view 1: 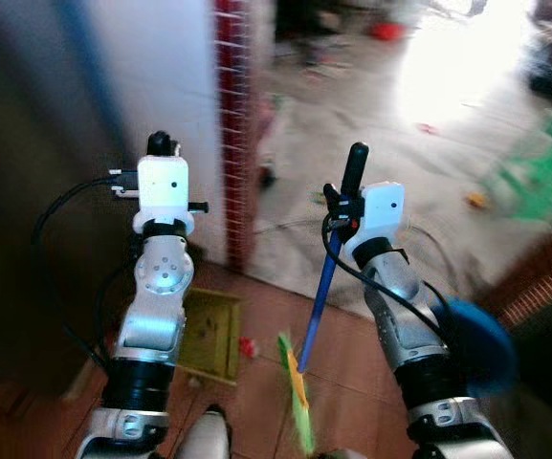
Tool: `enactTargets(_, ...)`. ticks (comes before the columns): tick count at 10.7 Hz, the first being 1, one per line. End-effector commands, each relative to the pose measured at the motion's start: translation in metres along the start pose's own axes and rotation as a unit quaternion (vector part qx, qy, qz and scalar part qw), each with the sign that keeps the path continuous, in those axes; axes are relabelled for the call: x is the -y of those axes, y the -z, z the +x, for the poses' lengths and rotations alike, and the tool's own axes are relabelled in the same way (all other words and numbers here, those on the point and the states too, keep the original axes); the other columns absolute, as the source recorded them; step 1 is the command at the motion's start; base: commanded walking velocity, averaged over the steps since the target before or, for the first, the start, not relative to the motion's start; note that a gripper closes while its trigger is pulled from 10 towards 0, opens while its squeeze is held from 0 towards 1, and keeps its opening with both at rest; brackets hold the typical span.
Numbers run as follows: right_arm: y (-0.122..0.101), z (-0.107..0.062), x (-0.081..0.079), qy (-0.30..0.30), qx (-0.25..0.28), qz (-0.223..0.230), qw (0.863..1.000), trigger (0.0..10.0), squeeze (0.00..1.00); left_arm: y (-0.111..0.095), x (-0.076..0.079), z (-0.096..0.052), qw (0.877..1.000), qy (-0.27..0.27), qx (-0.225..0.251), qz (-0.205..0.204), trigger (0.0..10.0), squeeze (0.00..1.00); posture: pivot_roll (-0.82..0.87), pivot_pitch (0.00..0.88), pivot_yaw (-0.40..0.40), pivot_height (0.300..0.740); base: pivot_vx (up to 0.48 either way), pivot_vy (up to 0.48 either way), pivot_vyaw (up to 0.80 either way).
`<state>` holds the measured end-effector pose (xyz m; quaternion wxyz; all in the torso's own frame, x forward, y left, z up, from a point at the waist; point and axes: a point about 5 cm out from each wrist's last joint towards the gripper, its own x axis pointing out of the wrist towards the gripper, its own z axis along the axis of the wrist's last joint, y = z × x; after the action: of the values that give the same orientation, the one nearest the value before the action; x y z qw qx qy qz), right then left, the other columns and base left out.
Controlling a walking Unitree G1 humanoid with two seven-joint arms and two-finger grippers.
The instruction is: Sweep floor
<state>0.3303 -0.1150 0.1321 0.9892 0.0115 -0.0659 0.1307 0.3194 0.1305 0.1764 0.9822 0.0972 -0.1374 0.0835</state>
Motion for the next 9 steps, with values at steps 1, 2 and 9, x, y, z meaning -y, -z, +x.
enactTargets(1,-0.0116,0.0073,0.0001,-0.004,0.024,-0.004,1.0,10.0,0.0,-0.0213,0.0038,0.0037,0.999,0.0,0.047,-0.007,10.0,0.0,0.04,0.023,-0.054,0.74,0.0,0.0,0.71)
enactTargets(2,-0.0117,0.0075,-0.0001,-0.005,0.024,-0.005,1.0,10.0,0.0,-0.0214,0.0037,0.0036,0.999,0.0,0.047,-0.007,10.0,0.0,0.04,0.024,-0.056,0.74,0.0,0.0,0.71)
enactTargets(9,-0.01,0.0054,0.0019,-0.007,0.021,-0.008,1.0,10.0,0.0,-0.0265,-0.0026,0.0033,0.998,-0.02,0.052,-0.008,10.0,0.0,0.03,0.034,-0.068,0.74,0.0,0.0,0.63)
